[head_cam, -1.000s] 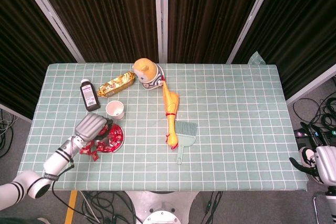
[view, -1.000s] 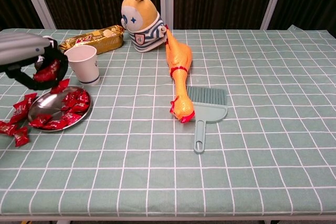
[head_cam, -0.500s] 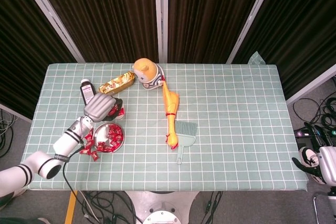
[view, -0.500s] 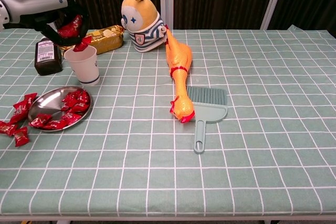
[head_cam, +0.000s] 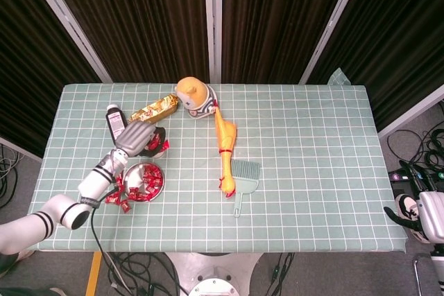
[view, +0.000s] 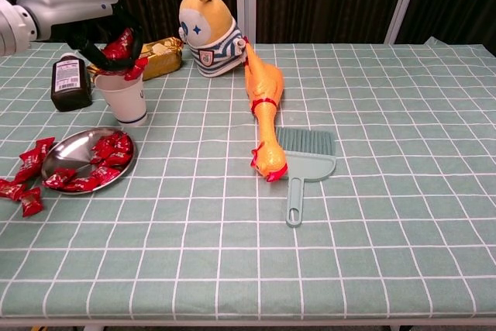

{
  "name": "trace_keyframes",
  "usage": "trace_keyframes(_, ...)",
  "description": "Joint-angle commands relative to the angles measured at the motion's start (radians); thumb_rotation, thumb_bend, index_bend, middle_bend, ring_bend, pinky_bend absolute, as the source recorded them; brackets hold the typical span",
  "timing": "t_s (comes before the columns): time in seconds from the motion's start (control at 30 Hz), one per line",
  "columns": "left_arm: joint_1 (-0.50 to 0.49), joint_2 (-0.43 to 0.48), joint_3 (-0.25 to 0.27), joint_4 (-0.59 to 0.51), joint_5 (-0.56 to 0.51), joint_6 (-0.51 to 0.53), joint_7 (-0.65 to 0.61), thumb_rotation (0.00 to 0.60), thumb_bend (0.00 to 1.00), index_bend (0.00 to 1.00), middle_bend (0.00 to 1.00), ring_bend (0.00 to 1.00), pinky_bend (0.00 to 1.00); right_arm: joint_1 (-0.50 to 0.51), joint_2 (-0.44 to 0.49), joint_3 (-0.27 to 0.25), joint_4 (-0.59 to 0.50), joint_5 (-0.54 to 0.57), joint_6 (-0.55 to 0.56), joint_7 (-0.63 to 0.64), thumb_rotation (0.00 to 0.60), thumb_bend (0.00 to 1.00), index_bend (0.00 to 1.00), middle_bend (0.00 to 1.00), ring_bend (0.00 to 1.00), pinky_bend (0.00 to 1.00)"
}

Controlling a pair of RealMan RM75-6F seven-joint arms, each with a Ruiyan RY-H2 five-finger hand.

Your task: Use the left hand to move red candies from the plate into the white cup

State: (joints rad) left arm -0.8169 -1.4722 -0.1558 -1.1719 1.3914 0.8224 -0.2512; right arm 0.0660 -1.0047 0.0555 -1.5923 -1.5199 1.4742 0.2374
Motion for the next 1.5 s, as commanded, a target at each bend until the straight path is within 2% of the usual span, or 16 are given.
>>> trace_keyframes(0.03,-0.003,-0.017,-0.001,0.023,-0.005,-0.007,-0.047,0.600,0.49,0.65,0.70,0.67,0.96,0.000,0.000,0.001,0.000,0.002,0.000,-0.001,0.600,0.10,0.06,0.23,0.08,0.30)
trace_keyframes(0.3,-0.016,-0.038,-0.010,0.068,-0.030,-0.046,-0.122,0.600,0.49,0.65,0.69,0.67,0.96,-0.004,0.003,0.001,-0.003,0.005,0.004,-0.002,0.600,0.10,0.06,0.23,0.08,0.30)
trace_keyframes(0.7,-0.021,-0.052,-0.022,0.115,-0.078,-0.072,-0.108,0.600,0.49,0.65,0.68,0.66,0.96,-0.007,0.006,0.000,-0.004,0.003,0.007,0.000,0.600,0.10,0.06,0.23,0.08,0.30)
trace_keyframes(0.9,-0.014,-0.059,-0.013,0.120,-0.080,-0.061,-0.066,0.600,0.48,0.64,0.66,0.58,0.89,-0.010,0.006,-0.001,-0.002,0.002,0.011,0.004,0.600,0.10,0.06,0.23,0.08,0.31)
trace_keyframes(1.1,-0.006,-0.066,-0.009,0.132,-0.092,-0.056,-0.036,0.600,0.48,0.64,0.64,0.57,0.87,-0.011,0.006,-0.002,0.000,-0.001,0.014,0.007,0.600,0.10,0.06,0.23,0.08,0.31)
trace_keyframes(1.27,-0.003,-0.063,-0.006,0.128,-0.101,-0.064,-0.014,0.600,0.48,0.62,0.61,0.52,0.80,-0.012,0.006,-0.002,0.000,-0.002,0.013,0.007,0.600,0.10,0.06,0.23,0.08,0.31)
trace_keyframes(1.5,0.002,-0.053,-0.004,0.106,-0.107,-0.066,0.008,0.600,0.48,0.59,0.57,0.47,0.76,-0.013,0.008,-0.001,-0.003,-0.004,0.017,0.005,0.600,0.10,0.07,0.24,0.08,0.31)
